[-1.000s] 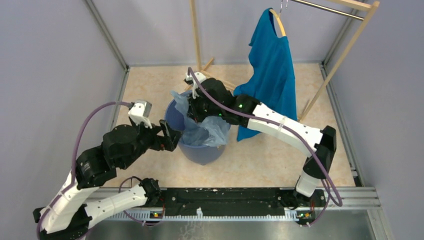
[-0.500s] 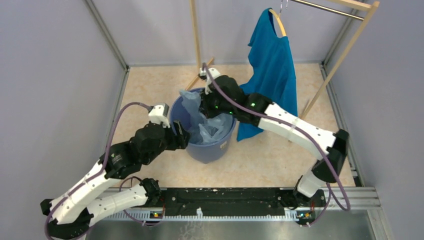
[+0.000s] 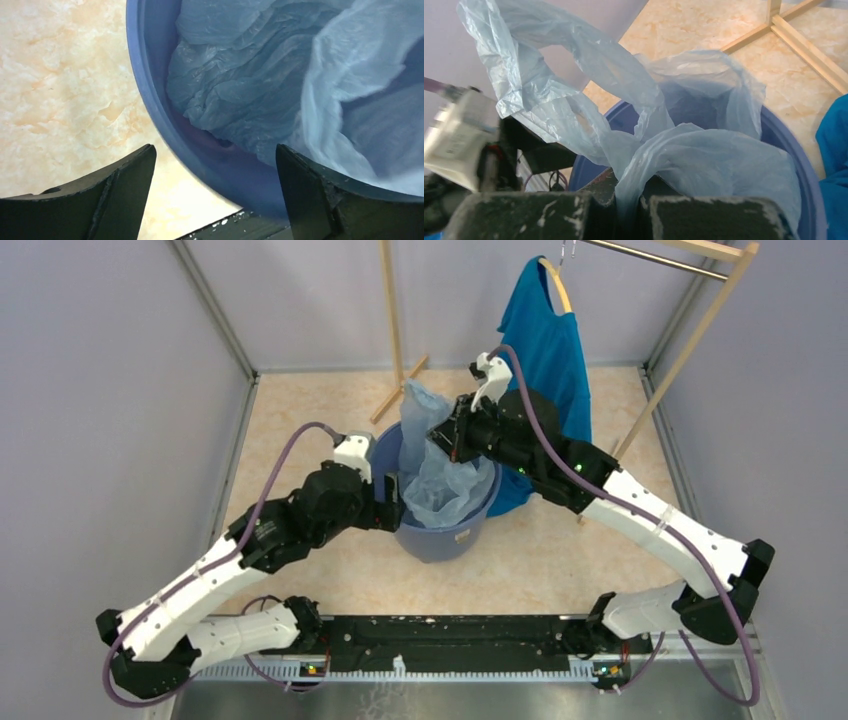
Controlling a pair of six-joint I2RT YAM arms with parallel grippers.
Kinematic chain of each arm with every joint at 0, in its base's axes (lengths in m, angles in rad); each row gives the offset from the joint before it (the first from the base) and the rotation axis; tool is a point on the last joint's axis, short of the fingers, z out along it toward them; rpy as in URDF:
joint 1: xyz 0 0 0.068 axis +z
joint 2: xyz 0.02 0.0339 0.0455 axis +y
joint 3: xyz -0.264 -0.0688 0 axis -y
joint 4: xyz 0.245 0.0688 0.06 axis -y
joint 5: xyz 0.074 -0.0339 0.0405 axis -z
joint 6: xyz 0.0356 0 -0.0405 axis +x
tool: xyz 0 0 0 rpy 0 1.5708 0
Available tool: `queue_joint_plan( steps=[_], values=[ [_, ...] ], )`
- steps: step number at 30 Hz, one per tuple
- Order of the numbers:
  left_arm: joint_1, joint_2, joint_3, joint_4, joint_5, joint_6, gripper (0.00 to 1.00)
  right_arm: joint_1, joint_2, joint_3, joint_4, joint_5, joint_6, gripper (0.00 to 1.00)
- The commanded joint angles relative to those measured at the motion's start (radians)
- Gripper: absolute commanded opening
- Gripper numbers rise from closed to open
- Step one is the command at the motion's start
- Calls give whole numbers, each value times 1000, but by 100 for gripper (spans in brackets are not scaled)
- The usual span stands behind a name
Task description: Put the trash bags into the trash bin
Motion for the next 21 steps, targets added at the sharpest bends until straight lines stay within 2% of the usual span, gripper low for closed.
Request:
queue_joint_plan(
  steps=[1, 5, 9, 12, 15, 17, 21],
  values=[
    [1, -87, 137, -134, 55, 55, 98, -16, -77, -54, 102, -41, 38, 2],
    [1, -144, 249, -130, 136, 6, 98, -49, -115, -101, 168, -173, 23, 4],
    [1, -159, 285, 74, 229, -123, 98, -55, -110, -117, 191, -262, -40, 4],
    [1, -62, 360, 163, 244, -211, 96, -55, -92, -102, 174, -295, -73, 1],
    [1, 82, 507, 121, 189, -274, 89, -55, -99, -127, 197, -304, -89, 1],
    [1, 163, 574, 135, 202, -284, 86, -55, -107, -142, 201, -295, -101, 0],
    [2, 256, 615, 225, 219, -307, 77, -55, -120, -167, 195, -273, -127, 0]
  ],
)
